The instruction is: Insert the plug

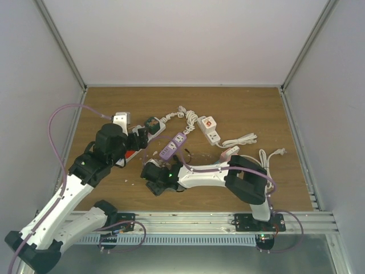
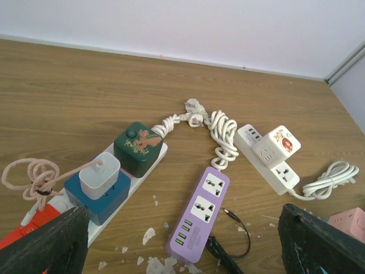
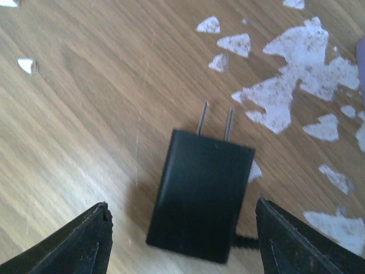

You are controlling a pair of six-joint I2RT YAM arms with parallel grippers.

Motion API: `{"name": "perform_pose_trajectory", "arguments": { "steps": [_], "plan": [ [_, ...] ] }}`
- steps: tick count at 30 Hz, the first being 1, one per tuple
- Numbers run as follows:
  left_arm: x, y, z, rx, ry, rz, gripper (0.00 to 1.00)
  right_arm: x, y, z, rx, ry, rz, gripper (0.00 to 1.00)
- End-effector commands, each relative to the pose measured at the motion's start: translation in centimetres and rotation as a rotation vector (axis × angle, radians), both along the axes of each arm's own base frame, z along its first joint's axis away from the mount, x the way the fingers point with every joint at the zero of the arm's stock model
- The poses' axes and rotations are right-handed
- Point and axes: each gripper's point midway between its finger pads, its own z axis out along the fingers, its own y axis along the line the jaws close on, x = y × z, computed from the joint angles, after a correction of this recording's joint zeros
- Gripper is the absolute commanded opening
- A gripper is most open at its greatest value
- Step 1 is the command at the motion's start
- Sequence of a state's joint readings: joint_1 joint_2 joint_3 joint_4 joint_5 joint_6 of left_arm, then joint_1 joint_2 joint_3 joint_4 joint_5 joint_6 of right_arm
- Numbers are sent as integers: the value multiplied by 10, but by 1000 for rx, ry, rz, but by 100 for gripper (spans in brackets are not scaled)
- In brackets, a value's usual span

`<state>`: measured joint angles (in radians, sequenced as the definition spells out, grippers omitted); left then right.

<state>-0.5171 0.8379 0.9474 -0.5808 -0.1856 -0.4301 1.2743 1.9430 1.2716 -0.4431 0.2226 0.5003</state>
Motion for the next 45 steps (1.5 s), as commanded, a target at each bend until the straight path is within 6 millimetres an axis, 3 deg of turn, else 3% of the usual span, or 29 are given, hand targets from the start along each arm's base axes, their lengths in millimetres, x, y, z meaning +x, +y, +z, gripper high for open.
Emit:
{"name": "perform_pose_trajectory", "arguments": {
  "steps": [1,7,10,15,20,27,32,35,40,45],
  "plan": [
    [-3,4,1,-28,-6,4,90,7,16,-5,9,-20,1,65],
    [-5,7,4,-40,-15,11,90,20,11,-2,32,-31,-75,43],
    [-5,8,8,-48,-22,12,90,28,7,16,90,-39,-137,38],
    [-6,9,25,-79,-86,11,90,40,9,82,361,30,-193,38],
    [-7,8,44,-123,-158,9,90,65,1,154,585,71,-290,42],
    [-9,-13,60,-152,-256,-121,91,102,-42,210,846,178,-594,44],
    [-12,-35,56,-179,-336,-253,95,114,-75,273,1096,125,-767,44],
    [-17,-50,61,-224,-404,-339,92,113,-85,292,1209,162,-834,44],
    [-26,-70,69,-260,-530,-448,86,109,-93,304,1346,276,-923,44],
    [-10,-65,47,-229,-455,-324,81,111,-97,313,1336,234,-916,44]
  ]
}}
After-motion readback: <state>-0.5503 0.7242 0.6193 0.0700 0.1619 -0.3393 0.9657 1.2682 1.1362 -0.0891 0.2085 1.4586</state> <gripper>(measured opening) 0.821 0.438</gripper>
